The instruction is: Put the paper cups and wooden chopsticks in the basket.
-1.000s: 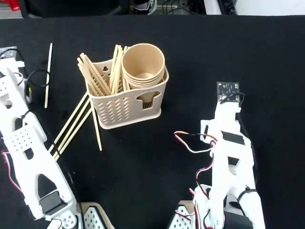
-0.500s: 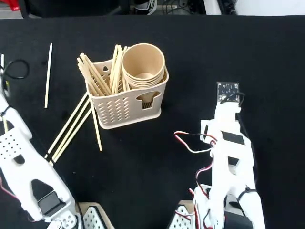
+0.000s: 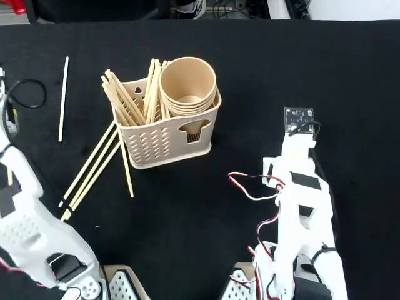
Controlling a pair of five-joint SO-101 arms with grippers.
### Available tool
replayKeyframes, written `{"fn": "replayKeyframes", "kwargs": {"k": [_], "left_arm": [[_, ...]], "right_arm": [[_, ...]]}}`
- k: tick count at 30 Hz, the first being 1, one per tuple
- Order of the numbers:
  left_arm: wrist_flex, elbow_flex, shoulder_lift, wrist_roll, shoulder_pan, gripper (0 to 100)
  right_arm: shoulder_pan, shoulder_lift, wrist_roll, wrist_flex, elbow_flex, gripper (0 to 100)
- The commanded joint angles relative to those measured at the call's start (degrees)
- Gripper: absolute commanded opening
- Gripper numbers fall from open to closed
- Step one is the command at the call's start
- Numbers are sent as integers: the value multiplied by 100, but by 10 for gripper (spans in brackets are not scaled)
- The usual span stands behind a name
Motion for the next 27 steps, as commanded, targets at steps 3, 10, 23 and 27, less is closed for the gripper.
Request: {"fn": "replayKeyframes", "kwargs": {"k": [3,10,23,27], "left_arm": [[-2057,3055,-2330,-26,224,29],[-4299,5719,-5125,730,752,29],[-7640,8927,-9037,1222,2519,30],[-8527,9446,-9952,1222,3090,30]], "right_arm": [[-35,-13,70,-88,-22,21],[-18,-13,70,-88,-22,21],[-35,-13,70,-88,-13,21],[-44,-13,70,-88,-13,21]]}}
